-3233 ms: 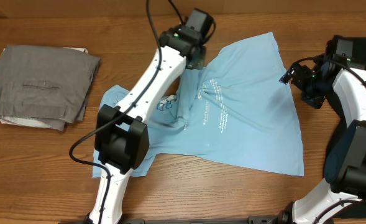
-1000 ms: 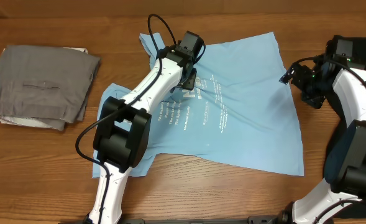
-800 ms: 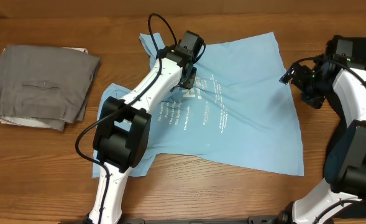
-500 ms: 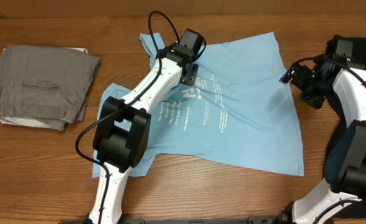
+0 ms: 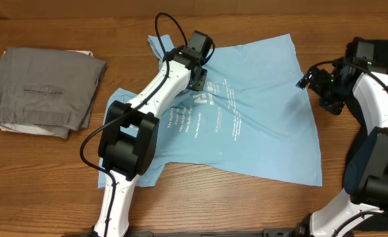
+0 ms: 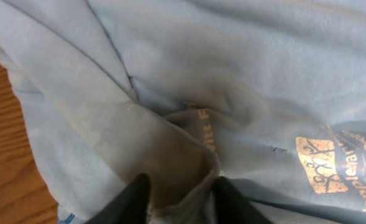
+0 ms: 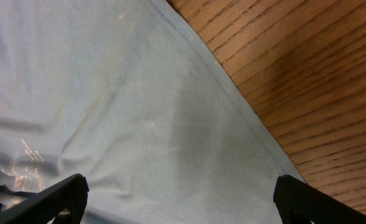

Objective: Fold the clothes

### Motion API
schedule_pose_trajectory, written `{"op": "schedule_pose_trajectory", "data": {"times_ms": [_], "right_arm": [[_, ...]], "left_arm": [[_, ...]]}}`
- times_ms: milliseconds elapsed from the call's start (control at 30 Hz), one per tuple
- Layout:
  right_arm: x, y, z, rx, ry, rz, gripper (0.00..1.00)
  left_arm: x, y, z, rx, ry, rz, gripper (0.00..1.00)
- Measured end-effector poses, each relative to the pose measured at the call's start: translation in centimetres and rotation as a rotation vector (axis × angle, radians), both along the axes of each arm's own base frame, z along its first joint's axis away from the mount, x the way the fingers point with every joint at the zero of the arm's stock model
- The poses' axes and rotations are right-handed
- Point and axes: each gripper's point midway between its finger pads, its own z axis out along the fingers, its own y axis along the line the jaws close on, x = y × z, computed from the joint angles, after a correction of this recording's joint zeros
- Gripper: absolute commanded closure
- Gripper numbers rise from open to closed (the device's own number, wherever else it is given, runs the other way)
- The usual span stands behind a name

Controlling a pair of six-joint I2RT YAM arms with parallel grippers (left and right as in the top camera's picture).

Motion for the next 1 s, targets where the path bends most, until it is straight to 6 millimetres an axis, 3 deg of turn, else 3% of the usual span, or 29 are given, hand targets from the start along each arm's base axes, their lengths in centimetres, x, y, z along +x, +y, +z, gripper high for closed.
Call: {"op": "schedule_pose_trajectory", "data": {"times_ms": [133, 233, 400, 500, 667, 700, 733, 767, 800, 900, 1000], "right_arm": [[0.0, 0.0, 0.0, 0.0, 0.0, 0.0, 0.0], [0.0, 0.0, 0.0, 0.0, 0.0, 0.0, 0.0], [0.0, 0.0, 0.0, 0.0, 0.0, 0.0, 0.0], [0.0, 0.0, 0.0, 0.0, 0.0, 0.0, 0.0], [0.0, 0.0, 0.0, 0.0, 0.0, 0.0, 0.0], [0.0, 0.0, 0.0, 0.0, 0.0, 0.0, 0.0], [0.0, 0.0, 0.0, 0.0, 0.0, 0.0, 0.0], [0.0, 0.0, 0.0, 0.0, 0.0, 0.0, 0.0], [0.0, 0.0, 0.0, 0.0, 0.0, 0.0, 0.0], [0.0, 0.0, 0.0, 0.0, 0.0, 0.0, 0.0], [0.0, 0.0, 0.0, 0.0, 0.0, 0.0, 0.0]], "left_arm": [[0.0, 0.0, -0.2, 0.001, 0.003, -0.005, 0.96], [0.0, 0.5, -0.3, 0.028, 0.003, 0.004, 0.96], [0.0, 3.3, 0.3, 0.152, 0.001, 0.052, 0.96], [1.1, 5.7, 1.7, 0.208, -0.034, 0.106, 0.96], [3.3, 12.1, 2.9, 0.258, -0.078, 0.244, 0.96], [3.5, 13.5, 3.0, 0.263, -0.078, 0.275, 0.81], [3.8, 15.1, 3.0, 0.267, -0.079, 0.31, 0.59], [4.0, 16.9, 3.0, 0.264, -0.079, 0.348, 0.2], [4.2, 18.5, 3.1, 0.258, -0.08, 0.38, 0.03], [4.3, 22.6, 2.8, 0.208, -0.053, 0.453, 0.0], [3.7, 25.3, 3.1, 0.135, -0.001, 0.497, 0.0]]}}
